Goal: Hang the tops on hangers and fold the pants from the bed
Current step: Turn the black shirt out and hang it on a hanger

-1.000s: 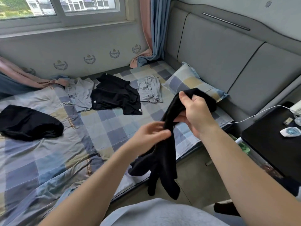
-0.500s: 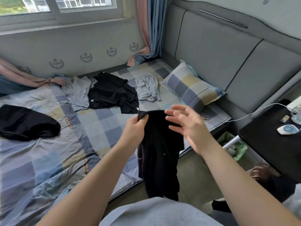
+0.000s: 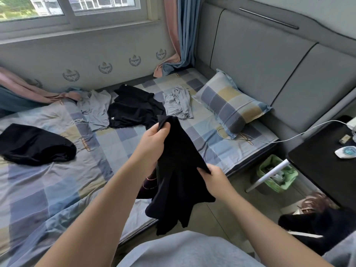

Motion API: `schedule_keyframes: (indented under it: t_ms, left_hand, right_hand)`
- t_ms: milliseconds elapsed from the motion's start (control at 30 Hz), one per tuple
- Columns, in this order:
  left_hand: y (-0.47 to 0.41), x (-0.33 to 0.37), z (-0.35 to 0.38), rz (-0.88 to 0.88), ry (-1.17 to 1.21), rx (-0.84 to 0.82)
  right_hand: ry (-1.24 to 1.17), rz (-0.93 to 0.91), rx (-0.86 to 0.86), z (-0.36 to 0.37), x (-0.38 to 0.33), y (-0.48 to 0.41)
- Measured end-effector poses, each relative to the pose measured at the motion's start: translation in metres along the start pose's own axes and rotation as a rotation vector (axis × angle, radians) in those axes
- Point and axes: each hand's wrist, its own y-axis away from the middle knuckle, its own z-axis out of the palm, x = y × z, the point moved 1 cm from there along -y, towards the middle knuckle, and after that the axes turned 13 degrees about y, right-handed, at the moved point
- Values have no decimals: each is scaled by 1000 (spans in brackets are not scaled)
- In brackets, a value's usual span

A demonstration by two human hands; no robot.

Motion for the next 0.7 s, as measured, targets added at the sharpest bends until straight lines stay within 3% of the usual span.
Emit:
schedule_keyframes:
  t_ms: [300, 467, 633, 700]
  left_hand:
    - [-15, -2, -31, -29, -120, 37]
    - [-8, -23, -20, -41, -403, -114]
    - [9, -50, -4, -289, -620, -427]
    - [11, -62, 1, -297, -640, -477]
  right_hand:
    - [61, -162, 124, -60, -42, -10]
    - [-239, -37, 105, -69, -61, -4]
    - [-457, 11, 203, -72, -84, 1]
    - [-572, 34, 203, -74, -90, 4]
